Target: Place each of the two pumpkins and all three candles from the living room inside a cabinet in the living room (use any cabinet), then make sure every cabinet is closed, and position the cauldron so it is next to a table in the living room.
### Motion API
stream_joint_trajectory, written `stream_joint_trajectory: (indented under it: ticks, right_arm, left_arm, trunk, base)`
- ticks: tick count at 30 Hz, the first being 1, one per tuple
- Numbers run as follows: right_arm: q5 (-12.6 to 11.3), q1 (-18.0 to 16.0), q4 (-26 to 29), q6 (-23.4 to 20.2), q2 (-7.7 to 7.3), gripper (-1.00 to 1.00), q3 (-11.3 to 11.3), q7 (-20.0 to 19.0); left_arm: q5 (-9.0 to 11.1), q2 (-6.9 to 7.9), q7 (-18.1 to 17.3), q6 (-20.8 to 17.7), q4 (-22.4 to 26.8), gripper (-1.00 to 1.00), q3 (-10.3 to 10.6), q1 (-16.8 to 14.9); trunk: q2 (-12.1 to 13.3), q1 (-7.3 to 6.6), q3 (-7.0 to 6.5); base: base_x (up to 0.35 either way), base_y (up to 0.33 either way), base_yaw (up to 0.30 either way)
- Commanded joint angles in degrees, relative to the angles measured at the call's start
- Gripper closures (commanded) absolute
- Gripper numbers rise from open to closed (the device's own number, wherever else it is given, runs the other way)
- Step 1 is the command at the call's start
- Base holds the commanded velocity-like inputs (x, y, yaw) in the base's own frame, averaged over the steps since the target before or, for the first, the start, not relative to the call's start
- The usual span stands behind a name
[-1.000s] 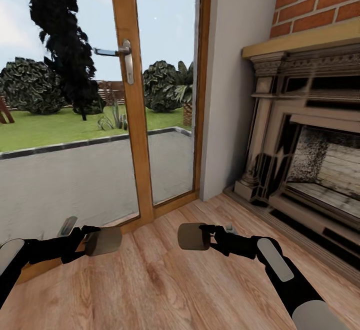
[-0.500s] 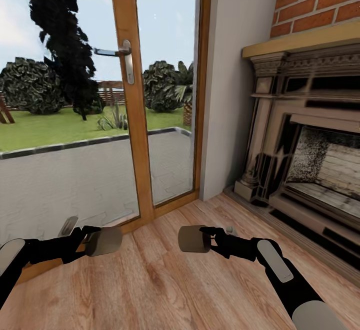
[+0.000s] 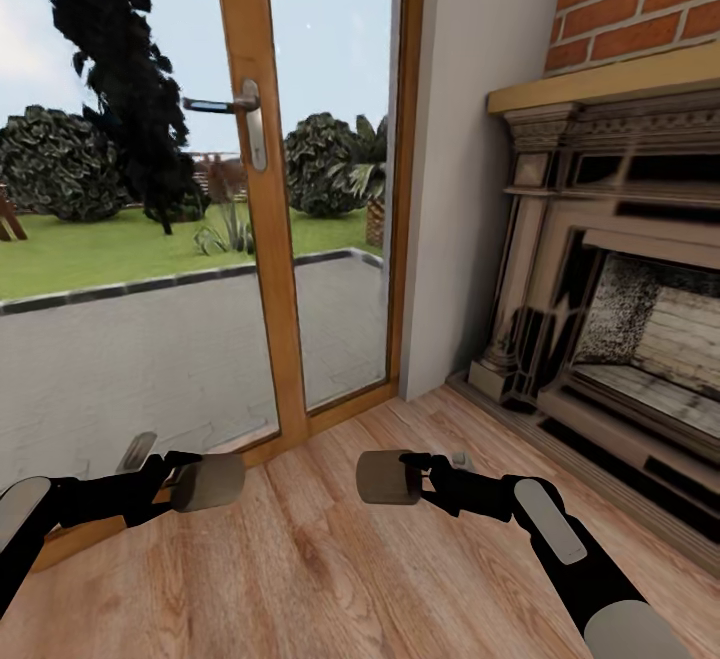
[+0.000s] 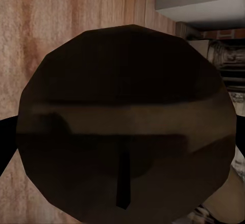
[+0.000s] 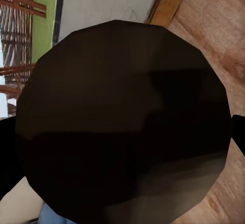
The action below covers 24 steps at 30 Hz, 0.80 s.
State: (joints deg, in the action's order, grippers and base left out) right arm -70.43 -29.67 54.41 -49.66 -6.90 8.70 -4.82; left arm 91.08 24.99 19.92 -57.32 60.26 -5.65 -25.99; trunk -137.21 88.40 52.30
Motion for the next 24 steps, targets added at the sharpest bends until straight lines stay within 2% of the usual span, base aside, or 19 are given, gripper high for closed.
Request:
stream_joint_trajectory:
  ticks: [1,24]
  right_arm:
    - [0.5,0.0,0.0,-0.1,-0.05,1.0,0.1,-0.5]
    - [0.5,0.0,-0.7,0.1,-0.08,1.0,0.1,-0.5]
  left_arm:
    - [0.6,0.01,0.6,-0.2,0.0,1.0,-0.1,0.0]
    - [0.6,-0.02,0.6,-0.2,0.1,1.0,0.6,0.0]
  trunk:
    - [0.4,-0.24,-0.03]
    - [9.6,-5.29,-1.97]
  base:
    - [0.0,0.0,0.0]
    - [0.0,0.0,0.0]
